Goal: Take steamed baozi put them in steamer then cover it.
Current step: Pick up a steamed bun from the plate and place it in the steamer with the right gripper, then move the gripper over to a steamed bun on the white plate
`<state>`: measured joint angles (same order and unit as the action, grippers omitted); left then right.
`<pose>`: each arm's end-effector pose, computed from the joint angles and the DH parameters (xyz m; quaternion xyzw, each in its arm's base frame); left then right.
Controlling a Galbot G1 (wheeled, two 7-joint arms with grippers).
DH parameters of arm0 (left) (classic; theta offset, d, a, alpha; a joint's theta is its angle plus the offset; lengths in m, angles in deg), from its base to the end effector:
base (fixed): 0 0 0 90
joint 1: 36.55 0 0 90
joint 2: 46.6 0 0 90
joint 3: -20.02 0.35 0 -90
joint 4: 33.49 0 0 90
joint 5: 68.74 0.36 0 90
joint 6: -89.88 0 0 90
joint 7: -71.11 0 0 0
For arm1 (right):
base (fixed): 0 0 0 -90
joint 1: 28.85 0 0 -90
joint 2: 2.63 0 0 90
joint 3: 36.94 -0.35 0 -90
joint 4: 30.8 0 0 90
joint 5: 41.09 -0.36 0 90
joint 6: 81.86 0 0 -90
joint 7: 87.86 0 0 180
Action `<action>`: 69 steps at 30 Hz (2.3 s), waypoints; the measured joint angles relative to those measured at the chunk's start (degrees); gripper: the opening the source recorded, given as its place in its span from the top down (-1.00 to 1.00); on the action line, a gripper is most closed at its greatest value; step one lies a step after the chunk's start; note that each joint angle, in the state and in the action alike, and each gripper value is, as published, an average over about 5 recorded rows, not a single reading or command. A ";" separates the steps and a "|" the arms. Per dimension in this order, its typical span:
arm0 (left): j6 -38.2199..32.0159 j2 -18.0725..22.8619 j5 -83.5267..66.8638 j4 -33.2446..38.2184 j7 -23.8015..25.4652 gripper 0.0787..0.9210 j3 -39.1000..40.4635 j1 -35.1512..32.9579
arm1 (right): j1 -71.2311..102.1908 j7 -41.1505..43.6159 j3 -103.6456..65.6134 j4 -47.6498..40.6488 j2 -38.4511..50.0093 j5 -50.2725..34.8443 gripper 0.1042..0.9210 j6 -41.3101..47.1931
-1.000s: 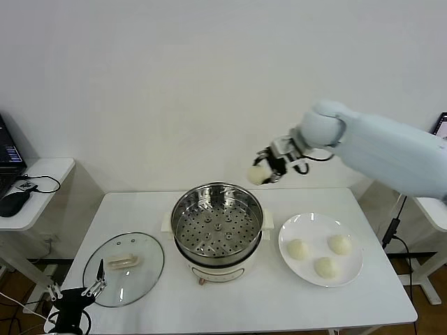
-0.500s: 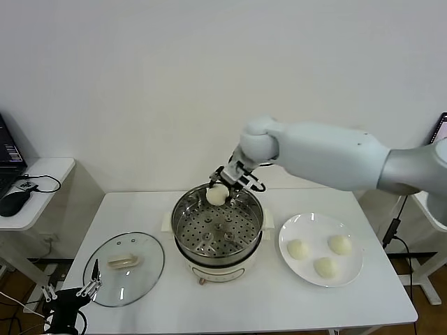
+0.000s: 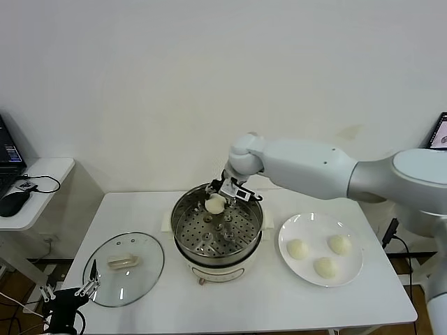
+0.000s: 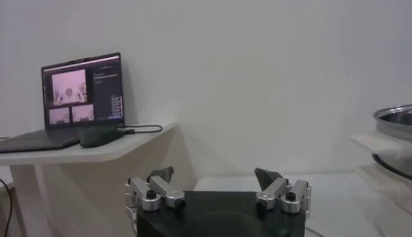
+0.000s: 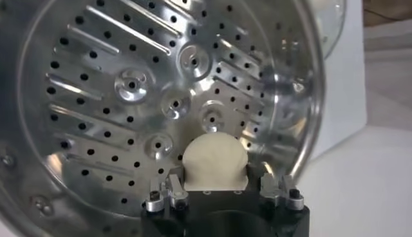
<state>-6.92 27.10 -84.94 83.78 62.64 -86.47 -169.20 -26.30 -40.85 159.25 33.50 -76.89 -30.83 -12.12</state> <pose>0.1226 0.1391 -0.3198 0.1212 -0.9898 -0.0633 0.0412 0.5671 0.1625 -0.1158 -0.6149 0.2240 -0.7555 0.0287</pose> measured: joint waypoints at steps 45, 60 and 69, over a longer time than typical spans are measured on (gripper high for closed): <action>0.58 -1.77 0.70 0.11 0.68 -0.77 0.16 -0.29 | -2.20 6.75 -0.12 35.12 45.09 -14.48 -0.76 41.06; 0.52 -1.69 0.82 -0.95 0.60 -0.77 -0.34 -0.34 | 18.69 4.27 -13.71 28.85 43.55 -8.20 -0.76 41.01; 0.45 -1.52 0.78 -1.52 0.54 -0.77 -0.38 0.07 | 25.15 3.37 -18.70 22.60 39.39 -6.75 -0.76 39.84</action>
<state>-6.47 25.58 -84.16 82.26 63.18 -86.84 -169.13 -1.14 -37.48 140.55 56.09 -37.50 -37.58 27.71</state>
